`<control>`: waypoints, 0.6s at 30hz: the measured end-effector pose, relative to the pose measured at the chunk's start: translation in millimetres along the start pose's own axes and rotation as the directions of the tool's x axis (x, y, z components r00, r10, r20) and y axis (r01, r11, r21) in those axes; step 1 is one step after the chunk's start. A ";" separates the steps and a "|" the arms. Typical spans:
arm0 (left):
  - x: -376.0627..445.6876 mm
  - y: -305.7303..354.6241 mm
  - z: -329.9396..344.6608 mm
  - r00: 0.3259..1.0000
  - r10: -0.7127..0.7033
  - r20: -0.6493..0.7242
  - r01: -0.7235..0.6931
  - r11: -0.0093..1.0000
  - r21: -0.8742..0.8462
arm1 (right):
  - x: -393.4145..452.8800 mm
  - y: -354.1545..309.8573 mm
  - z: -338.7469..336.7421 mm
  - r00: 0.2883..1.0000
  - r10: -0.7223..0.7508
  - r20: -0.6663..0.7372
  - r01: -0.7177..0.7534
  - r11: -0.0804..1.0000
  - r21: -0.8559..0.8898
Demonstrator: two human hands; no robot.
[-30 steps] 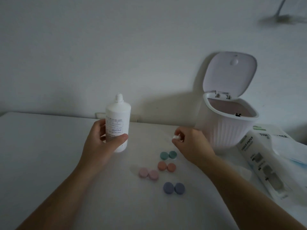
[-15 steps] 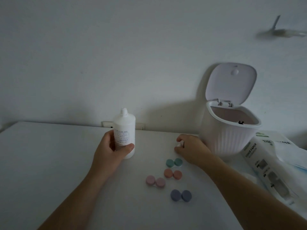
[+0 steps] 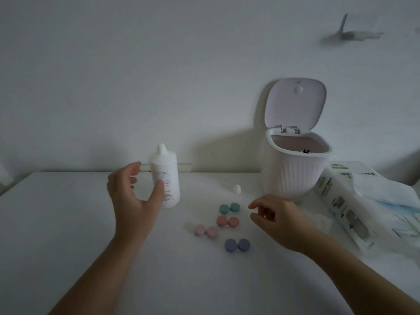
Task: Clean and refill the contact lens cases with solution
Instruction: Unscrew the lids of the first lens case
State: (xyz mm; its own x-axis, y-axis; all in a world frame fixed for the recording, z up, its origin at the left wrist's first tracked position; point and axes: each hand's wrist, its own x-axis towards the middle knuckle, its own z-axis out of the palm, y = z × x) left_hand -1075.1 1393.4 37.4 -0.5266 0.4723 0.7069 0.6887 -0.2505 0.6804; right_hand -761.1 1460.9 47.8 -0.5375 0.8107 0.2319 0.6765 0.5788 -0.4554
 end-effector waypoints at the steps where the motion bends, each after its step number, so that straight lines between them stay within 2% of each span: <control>1: -2.4 8.0 -0.6 0.996 0.088 0.021 -0.088 0.996 -0.010 | -5.5 0.2 -1.4 0.999 -0.014 0.043 0.013 1.000 0.018; 3: -11.9 24.9 0.3 0.952 0.214 0.218 -0.207 0.977 -0.053 | -14.4 -0.8 -0.5 0.991 -0.044 0.127 0.038 0.998 0.046; 4: -18.6 32.4 1.7 0.890 0.250 0.382 -0.243 0.968 -0.067 | -17.9 -2.2 2.0 0.986 -0.055 0.154 0.049 0.998 0.044; 6: -34.5 43.2 6.6 0.677 0.269 0.685 -0.308 0.949 -0.069 | -23.4 -4.9 8.8 0.984 -0.081 0.161 0.080 0.997 0.012; 7: -42.3 45.6 10.2 0.579 0.279 0.766 -0.360 0.930 -0.067 | -25.6 -5.6 12.0 0.984 -0.101 0.148 0.102 0.995 -0.005; 9: -54.9 47.0 17.7 0.466 0.319 0.825 -0.463 0.883 -0.079 | -28.5 -6.1 16.7 0.985 -0.129 0.113 0.131 0.991 -0.010; 12: -63.5 46.8 25.1 0.428 0.334 0.840 -0.512 0.855 -0.078 | -30.0 -6.8 20.3 0.987 -0.147 0.059 0.146 0.989 0.014; 18: -70.0 44.2 31.9 0.486 0.321 0.813 -0.484 0.873 -0.056 | -33.0 -7.3 27.3 0.985 -0.174 0.013 0.172 0.980 0.097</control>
State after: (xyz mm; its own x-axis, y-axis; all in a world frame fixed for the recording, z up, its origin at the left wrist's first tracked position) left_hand -991.9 1376.2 11.8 0.3705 0.8361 0.4046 0.8284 -0.4945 0.2632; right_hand -762.1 1427.6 19.9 -0.6539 0.6962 0.2961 0.5220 0.6985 -0.4895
